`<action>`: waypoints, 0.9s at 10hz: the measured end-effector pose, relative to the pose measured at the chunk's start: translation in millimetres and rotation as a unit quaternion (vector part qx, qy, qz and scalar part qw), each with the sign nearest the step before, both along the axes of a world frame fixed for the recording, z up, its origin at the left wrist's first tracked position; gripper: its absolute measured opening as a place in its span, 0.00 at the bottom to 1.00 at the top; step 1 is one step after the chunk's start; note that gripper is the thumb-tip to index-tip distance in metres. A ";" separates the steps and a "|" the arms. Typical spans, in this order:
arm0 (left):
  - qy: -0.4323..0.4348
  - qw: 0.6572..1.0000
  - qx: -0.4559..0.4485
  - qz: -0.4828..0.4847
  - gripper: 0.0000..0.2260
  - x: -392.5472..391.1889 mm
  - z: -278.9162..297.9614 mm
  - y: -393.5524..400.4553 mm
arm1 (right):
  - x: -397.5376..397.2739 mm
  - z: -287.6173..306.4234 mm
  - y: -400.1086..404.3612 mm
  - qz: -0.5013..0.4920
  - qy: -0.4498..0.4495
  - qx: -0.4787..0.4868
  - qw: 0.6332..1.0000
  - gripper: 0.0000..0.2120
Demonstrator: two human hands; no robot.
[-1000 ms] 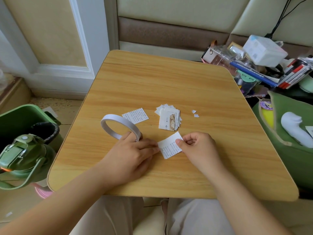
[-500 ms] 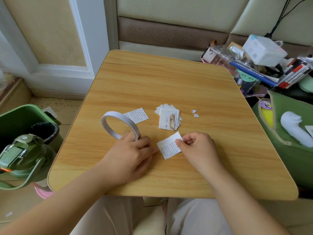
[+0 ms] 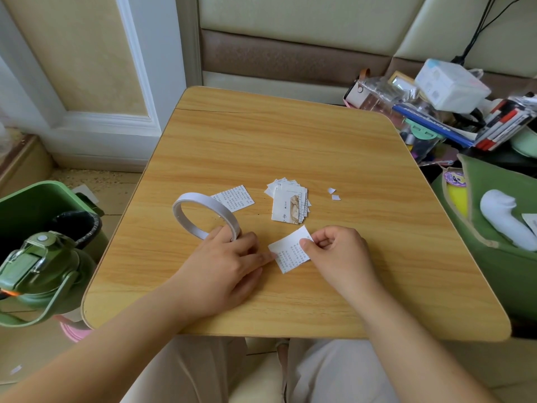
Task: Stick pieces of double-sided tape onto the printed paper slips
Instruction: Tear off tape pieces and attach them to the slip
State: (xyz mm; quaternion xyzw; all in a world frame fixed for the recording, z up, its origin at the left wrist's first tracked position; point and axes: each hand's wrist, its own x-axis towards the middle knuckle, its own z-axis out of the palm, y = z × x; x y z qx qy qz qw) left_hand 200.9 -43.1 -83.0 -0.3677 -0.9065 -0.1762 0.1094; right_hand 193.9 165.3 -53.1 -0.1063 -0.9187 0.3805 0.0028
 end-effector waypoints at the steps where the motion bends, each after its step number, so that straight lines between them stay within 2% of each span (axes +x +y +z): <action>1: 0.001 1.000 0.003 0.000 0.15 -0.1 0.2 0.1 | -0.4 -1.8 1.0 0.000 -0.003 -0.004 1.000 0.05; 9: 0.009 1.000 0.005 0.001 0.15 0.6 0.8 0.2 | 0.5 -0.6 -1.1 -0.001 0.001 -0.006 1.000 0.04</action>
